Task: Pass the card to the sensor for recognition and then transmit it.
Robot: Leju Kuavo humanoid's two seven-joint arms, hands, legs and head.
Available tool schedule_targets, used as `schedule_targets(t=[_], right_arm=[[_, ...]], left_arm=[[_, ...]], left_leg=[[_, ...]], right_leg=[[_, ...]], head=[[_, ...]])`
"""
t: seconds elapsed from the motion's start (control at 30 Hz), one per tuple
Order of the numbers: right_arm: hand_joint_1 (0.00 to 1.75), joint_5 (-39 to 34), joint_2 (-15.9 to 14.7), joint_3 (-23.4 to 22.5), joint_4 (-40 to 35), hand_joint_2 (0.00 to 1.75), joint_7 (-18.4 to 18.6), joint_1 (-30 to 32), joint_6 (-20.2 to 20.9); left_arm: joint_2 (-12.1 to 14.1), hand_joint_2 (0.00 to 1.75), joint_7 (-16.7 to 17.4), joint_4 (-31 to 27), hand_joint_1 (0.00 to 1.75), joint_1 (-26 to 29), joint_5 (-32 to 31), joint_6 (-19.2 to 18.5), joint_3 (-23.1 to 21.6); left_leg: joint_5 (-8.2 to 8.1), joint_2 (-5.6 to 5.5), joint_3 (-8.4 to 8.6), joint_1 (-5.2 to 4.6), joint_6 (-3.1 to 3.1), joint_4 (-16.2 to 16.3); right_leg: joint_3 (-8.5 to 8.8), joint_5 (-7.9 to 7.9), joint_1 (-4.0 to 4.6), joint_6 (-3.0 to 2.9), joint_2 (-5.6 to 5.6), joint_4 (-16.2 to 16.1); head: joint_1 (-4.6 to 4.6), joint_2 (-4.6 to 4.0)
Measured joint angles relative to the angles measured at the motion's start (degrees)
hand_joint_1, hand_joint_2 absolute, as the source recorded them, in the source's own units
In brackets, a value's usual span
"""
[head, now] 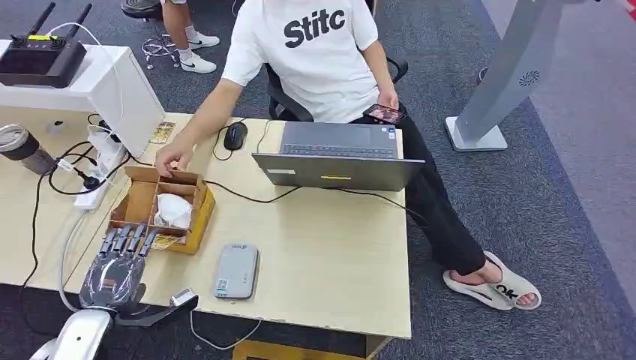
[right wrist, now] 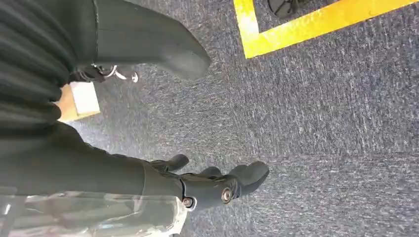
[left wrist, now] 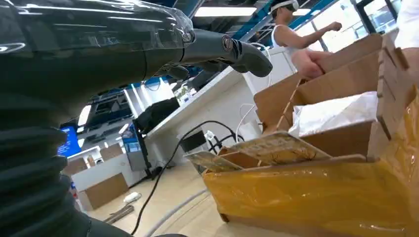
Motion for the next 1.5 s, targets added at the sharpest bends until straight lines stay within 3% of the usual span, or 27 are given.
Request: schedule_targets(t=[0.2, 0.37, 0.5, 1.13, 1.43, 1.47, 1.5], right_arm=[[0.0, 0.9, 0.0, 0.0, 0.0, 1.75, -0.17, 0.0, 0.02], [0.0, 1.68, -0.15, 0.02, 0.04, 1.75, -0.7, 0.0, -0.09], [0.0, 2.14, -0.5, 0.02, 0.26, 1.75, -0.87, 0.0, -0.15], [0.0, 3.37, -1.66, 0.09, 1.55, 1.75, -0.94, -0.09, -0.37], [0.0, 3.98, -2.36, 0.09, 2.25, 1.75, -1.18, -0.18, -0.42], [0.0, 4.0, -2.45, 0.11, 2.38, 1.75, -1.18, -0.19, -0.42], [0.0, 4.02, -2.51, 0.11, 2.49, 1.75, -1.18, -0.19, -0.44]], left_arm=[[-3.3, 1.75, -0.98, 4.47, 0.0, -1.1, -4.43, 5.02, 3.19], [-5.23, 1.75, -2.58, 7.0, 0.0, -2.04, -5.82, 11.3, 6.51], [-6.14, 1.75, -3.8, 8.09, 0.0, -2.63, -5.84, 13.43, 8.22], [-8.26, 1.75, -9.02, 8.92, 0.0, -3.85, -3.4, 13.93, 9.97], [-8.92, 1.75, -9.18, 12.25, 0.0, -5.34, -3.7, 14.67, 9.97], [-8.94, 1.75, -9.18, 12.7, 1.75, -5.45, -3.7, 14.95, 9.97], [-8.94, 1.75, -9.18, 13.17, 1.75, -5.57, -3.68, 15.09, 9.97]], left_leg=[[0.0, 0.0, 0.0, 0.0, 0.0, 0.0], [0.0, -0.01, 0.0, 0.01, 0.0, 0.0], [0.0, -0.01, 0.0, 0.0, 0.0, 0.0], [0.0, -0.01, 0.0, 0.0, 0.0, 0.0], [0.0, -0.02, 0.0, 0.0, 0.0, 0.0], [0.0, -0.02, 0.0, 0.01, 0.0, 0.0], [0.0, -0.02, 0.0, 0.0, 0.0, 0.0]], right_leg=[[0.0, 0.0, 0.0, 0.0, 0.0, 0.0], [0.01, 0.0, 0.01, 0.0, 0.0, 0.0], [0.01, 0.0, 0.0, 0.0, -0.01, 0.0], [0.01, 0.0, 0.0, 0.0, -0.02, 0.0], [0.01, 0.0, 0.0, 0.0, -0.02, 0.0], [0.0, 0.0, 0.0, 0.0, -0.02, 0.0], [0.0, 0.0, 0.0, 0.0, -0.02, 0.0]], head=[[0.0, 0.0], [0.02, 0.0], [0.0, 0.0], [0.02, 0.0], [0.02, 0.0], [0.0, 0.0], [0.02, 0.0]])
